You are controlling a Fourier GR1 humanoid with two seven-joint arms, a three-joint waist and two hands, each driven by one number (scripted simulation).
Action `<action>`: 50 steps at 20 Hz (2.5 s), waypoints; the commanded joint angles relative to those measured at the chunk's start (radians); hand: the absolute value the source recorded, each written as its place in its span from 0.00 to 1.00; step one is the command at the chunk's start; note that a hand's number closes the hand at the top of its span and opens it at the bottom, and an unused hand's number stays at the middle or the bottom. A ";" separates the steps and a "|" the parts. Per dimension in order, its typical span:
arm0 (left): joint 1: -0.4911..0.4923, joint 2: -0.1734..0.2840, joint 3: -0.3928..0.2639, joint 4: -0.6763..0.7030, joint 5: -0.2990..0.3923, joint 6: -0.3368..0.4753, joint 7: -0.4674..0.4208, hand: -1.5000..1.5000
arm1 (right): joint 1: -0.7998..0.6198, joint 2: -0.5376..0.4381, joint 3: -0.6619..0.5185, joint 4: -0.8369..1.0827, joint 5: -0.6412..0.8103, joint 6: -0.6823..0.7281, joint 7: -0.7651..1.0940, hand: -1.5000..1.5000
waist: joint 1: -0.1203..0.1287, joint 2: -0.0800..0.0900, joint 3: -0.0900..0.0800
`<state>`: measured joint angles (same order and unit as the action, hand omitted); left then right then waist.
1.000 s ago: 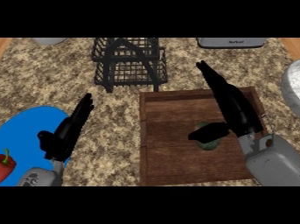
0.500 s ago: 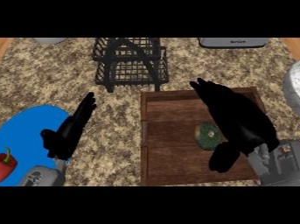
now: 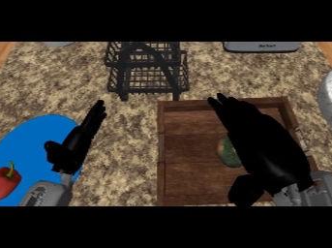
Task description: Pick the squash from the tray and place it in the tiered basket
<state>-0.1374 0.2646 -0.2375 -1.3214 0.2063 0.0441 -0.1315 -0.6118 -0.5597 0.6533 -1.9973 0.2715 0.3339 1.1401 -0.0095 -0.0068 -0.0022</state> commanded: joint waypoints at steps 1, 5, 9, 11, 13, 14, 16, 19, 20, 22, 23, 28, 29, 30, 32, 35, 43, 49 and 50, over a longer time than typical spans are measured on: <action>0.038 -0.012 -0.009 0.013 -0.013 -0.003 -0.030 0.50 | -0.008 0.027 0.065 0.024 0.093 0.044 0.216 0.00 | 0.008 0.002 0.000; 0.030 -0.007 0.002 0.008 -0.012 -0.009 -0.034 0.50 | 0.040 0.049 0.079 0.085 0.096 0.053 0.256 0.00 | 0.005 0.002 0.000; 0.014 -0.015 -0.004 -0.036 -0.034 0.010 0.007 0.50 | 0.130 0.032 0.034 0.095 0.120 0.035 0.163 0.00 | 0.005 0.003 0.002; -0.004 -0.046 0.004 0.030 -0.032 0.003 -0.021 0.50 | 0.124 0.102 0.043 0.147 0.169 0.003 0.152 0.00 | 0.006 0.006 0.001; -0.004 0.003 0.036 0.005 -0.015 -0.036 0.012 0.50 | 0.154 0.070 -0.001 0.170 0.191 0.006 0.061 0.00 | 0.009 0.006 0.002; 0.010 -0.003 0.034 -0.021 -0.020 -0.034 0.000 0.50 | 0.167 0.083 0.020 0.125 0.196 0.045 0.107 0.00 | 0.009 0.005 0.002; 0.001 -0.033 0.014 -0.020 -0.040 -0.004 0.024 0.50 | 0.153 0.152 0.053 0.256 0.282 -0.017 0.069 0.00 | 0.015 0.007 0.002; 0.001 -0.067 0.009 -0.009 -0.054 0.015 0.023 0.50 | 0.241 0.122 0.011 0.189 0.301 -0.020 0.067 0.00 | 0.005 0.005 0.002; -0.026 -0.042 0.031 0.006 -0.037 -0.032 0.023 0.50 | 0.205 0.130 -0.034 0.186 0.264 0.048 0.079 0.00 | 0.007 0.006 0.002; 0.013 -0.020 0.045 -0.015 -0.039 -0.045 -0.007 0.50 | 0.265 0.123 -0.025 0.260 0.321 -0.016 -0.017 0.00 | 0.011 0.007 0.002; 0.025 -0.038 0.036 0.006 -0.059 -0.032 -0.016 0.50 | 0.279 0.104 -0.060 0.223 0.312 0.010 -0.027 0.00 | 0.008 0.006 0.002; 0.033 -0.068 0.040 0.010 -0.086 -0.046 -0.033 0.50 | 0.330 0.178 -0.063 0.286 0.405 -0.005 -0.098 0.00 | 0.010 0.007 0.002; -0.083 -0.049 0.101 0.074 -0.046 -0.071 0.025 0.50 | 0.301 0.172 -0.104 0.245 0.356 0.070 -0.064 0.00 | 0.006 0.007 0.002; 0.015 -0.024 0.088 -0.034 -0.032 -0.098 0.039 0.50 | 0.313 0.196 -0.083 0.316 0.401 0.033 -0.108 0.00 | 0.013 0.006 0.002; 0.026 -0.063 0.065 -0.071 -0.077 -0.055 0.058 0.50 | 0.309 0.242 -0.096 0.275 0.423 0.073 -0.069 0.00 | 0.012 0.006 0.002; 0.072 -0.057 0.070 -0.084 -0.087 -0.075 0.022 0.50 | 0.318 0.232 -0.133 0.398 0.463 0.024 -0.208 0.00 | 0.014 0.007 0.002; 0.044 -0.122 0.064 -0.084 -0.132 -0.042 0.067 0.50 | 0.336 0.268 -0.184 0.414 0.545 -0.101 -0.430 1.00 | 0.012 0.007 0.002; 0.050 -0.139 0.093 0.021 -0.158 -0.083 -0.035 0.50 | 0.339 0.327 -0.206 0.386 0.610 -0.078 -0.443 1.00 | 0.010 0.006 0.002; -0.013 -0.092 0.146 0.008 -0.133 -0.131 0.023 0.50 | 0.393 0.331 -0.191 0.353 0.632 -0.071 -0.449 1.00 | 0.008 0.006 0.002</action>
<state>-0.1241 0.1605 -0.1259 -1.3295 0.0766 -0.0461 -0.1117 -0.2553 -0.2519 0.4723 -1.5977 0.8625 0.2310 0.7002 0.0005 -0.0022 -0.0017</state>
